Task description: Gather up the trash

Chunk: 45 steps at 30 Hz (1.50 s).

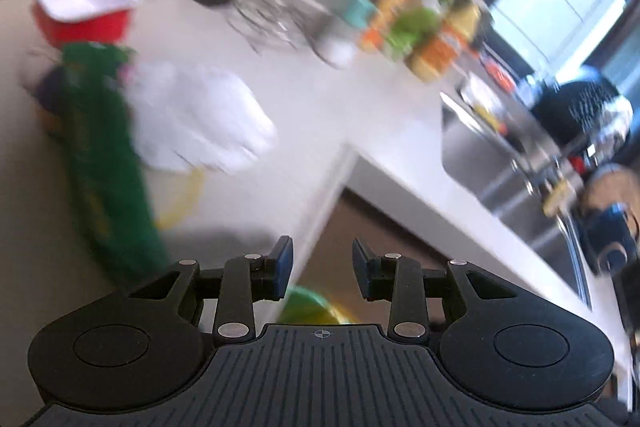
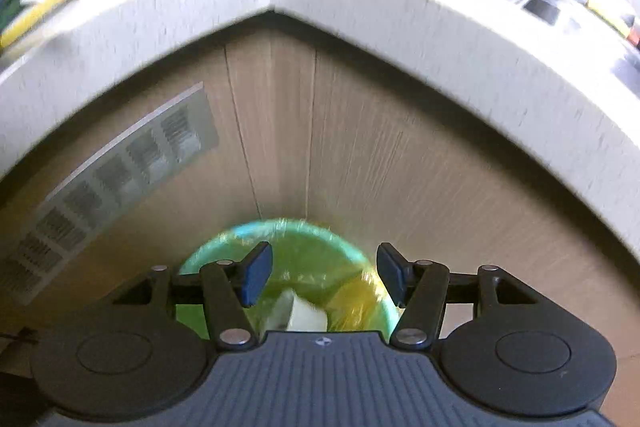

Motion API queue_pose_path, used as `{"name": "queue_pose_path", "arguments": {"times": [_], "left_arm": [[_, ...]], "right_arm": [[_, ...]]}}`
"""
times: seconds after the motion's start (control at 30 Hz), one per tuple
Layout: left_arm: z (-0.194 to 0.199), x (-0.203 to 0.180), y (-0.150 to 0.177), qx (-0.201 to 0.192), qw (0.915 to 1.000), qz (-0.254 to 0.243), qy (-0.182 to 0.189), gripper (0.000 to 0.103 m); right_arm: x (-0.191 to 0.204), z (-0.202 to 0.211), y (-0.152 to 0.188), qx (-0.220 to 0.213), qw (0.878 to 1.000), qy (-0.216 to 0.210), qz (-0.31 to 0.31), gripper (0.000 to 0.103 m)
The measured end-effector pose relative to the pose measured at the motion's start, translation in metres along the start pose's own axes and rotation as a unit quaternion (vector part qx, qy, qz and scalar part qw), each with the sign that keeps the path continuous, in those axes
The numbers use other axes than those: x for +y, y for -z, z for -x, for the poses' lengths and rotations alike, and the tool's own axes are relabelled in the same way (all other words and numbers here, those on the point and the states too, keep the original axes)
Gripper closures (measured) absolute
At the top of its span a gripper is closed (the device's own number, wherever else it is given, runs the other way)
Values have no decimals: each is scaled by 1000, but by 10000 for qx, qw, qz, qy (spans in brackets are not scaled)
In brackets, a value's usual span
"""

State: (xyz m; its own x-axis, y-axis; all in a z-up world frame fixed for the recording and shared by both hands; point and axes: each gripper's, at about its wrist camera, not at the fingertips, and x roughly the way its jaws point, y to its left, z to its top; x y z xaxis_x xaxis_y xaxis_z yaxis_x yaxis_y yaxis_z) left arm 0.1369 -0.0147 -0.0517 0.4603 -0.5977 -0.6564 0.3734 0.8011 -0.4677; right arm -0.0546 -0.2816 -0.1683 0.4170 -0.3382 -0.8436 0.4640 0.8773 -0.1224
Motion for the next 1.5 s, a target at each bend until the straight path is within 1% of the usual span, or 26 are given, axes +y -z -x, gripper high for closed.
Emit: {"name": "queue_pose_path", "arguments": {"times": [0.07, 0.23, 0.3, 0.43, 0.5, 0.57, 0.67, 0.7, 0.73, 0.77, 0.8, 0.83, 0.93, 0.97, 1.0, 1.07, 1.1, 1.13, 1.17, 1.2, 1.23, 1.27, 1.3, 1.37, 1.43, 1.5], "left_arm": [[10, 11, -5, -131, 9998, 109, -140, 67], [31, 49, -11, -280, 9968, 525, -532, 67], [37, 59, -12, -364, 9951, 593, -699, 67], [50, 76, -17, -578, 9904, 639, -1077, 67], [54, 82, -21, -747, 9877, 640, -1214, 67], [54, 88, -25, -881, 9850, 669, -1327, 67], [54, 92, -28, -1087, 9815, 702, -1409, 67], [54, 91, -28, -1153, 9801, 652, -1479, 67], [54, 90, -27, -1201, 9789, 595, -1544, 67], [53, 90, -27, -1233, 9777, 547, -1608, 67], [51, 91, -26, -1251, 9772, 536, -1630, 67], [50, 93, -26, -1261, 9771, 563, -1618, 68], [48, 100, -27, -1260, 9770, 728, -1559, 68], [47, 101, -28, -1272, 9767, 773, -1547, 68], [47, 100, -28, -1279, 9769, 788, -1520, 68], [44, 98, -29, -1260, 9779, 757, -1490, 68], [42, 97, -29, -1223, 9782, 755, -1498, 68], [40, 96, -28, -1175, 9789, 771, -1483, 68], [38, 96, -27, -1119, 9797, 797, -1460, 68], [36, 96, -26, -1052, 9801, 834, -1460, 68], [34, 95, -25, -981, 9800, 874, -1493, 68], [33, 94, -24, -902, 9795, 910, -1557, 68], [32, 93, -24, -830, 9786, 943, -1631, 68], [34, 92, -24, -778, 9773, 1040, -1677, 68], [37, 91, -24, -772, 9766, 1161, -1638, 68], [41, 91, -23, -795, 9763, 1294, -1542, 68]], "right_arm": [[6, -25, 9, 238, 9997, -36, 19, 45], [19, -59, 40, 873, 9960, -146, 110, 45], [22, -75, 49, 1044, 9941, -290, 12, 45], [29, -145, 68, 1528, 9861, -483, -448, 45], [32, -199, 82, 1893, 9775, -495, -787, 45], [44, -264, 102, 2268, 9671, -276, -1121, 47], [56, -340, 131, 2528, 9575, 97, -1386, 52], [59, -358, 140, 2629, 9550, 296, -1339, 56], [61, -377, 149, 2698, 9529, 643, -1227, 56], [58, -385, 156, 2644, 9524, 1024, -1122, 60], [54, -391, 161, 2611, 9523, 1129, -1105, 64], [46, -397, 166, 2664, 9517, 1030, -1127, 72], [24, -396, 174, 2890, 9440, 253, -1574, 86], [17, -394, 176, 2948, 9379, -86, -1828, 87], [11, -393, 179, 3042, 9266, -527, -2149, 87], [5, -398, 192, 3354, 9044, -928, -2467, 87], [3, -403, 201, 3571, 8898, -1167, -2592, 87], [2, -406, 208, 3761, 8774, -1270, -2694, 87], [3, -406, 211, 3933, 8705, -1189, -2708, 85], [7, -401, 209, 3993, 8725, -1042, -2616, 82], [11, -396, 204, 3955, 8792, -947, -2483, 74], [15, -384, 196, 3850, 8878, -897, -2356, 71], [18, -370, 188, 3759, 8936, -885, -2288, 71], [21, -339, 170, 3692, 8989, -807, -2216, 71], [19, -305, 157, 3659, 9056, -555, -2072, 71], [13, -272, 143, 3519, 9174, -249, -1843, 71]]}}
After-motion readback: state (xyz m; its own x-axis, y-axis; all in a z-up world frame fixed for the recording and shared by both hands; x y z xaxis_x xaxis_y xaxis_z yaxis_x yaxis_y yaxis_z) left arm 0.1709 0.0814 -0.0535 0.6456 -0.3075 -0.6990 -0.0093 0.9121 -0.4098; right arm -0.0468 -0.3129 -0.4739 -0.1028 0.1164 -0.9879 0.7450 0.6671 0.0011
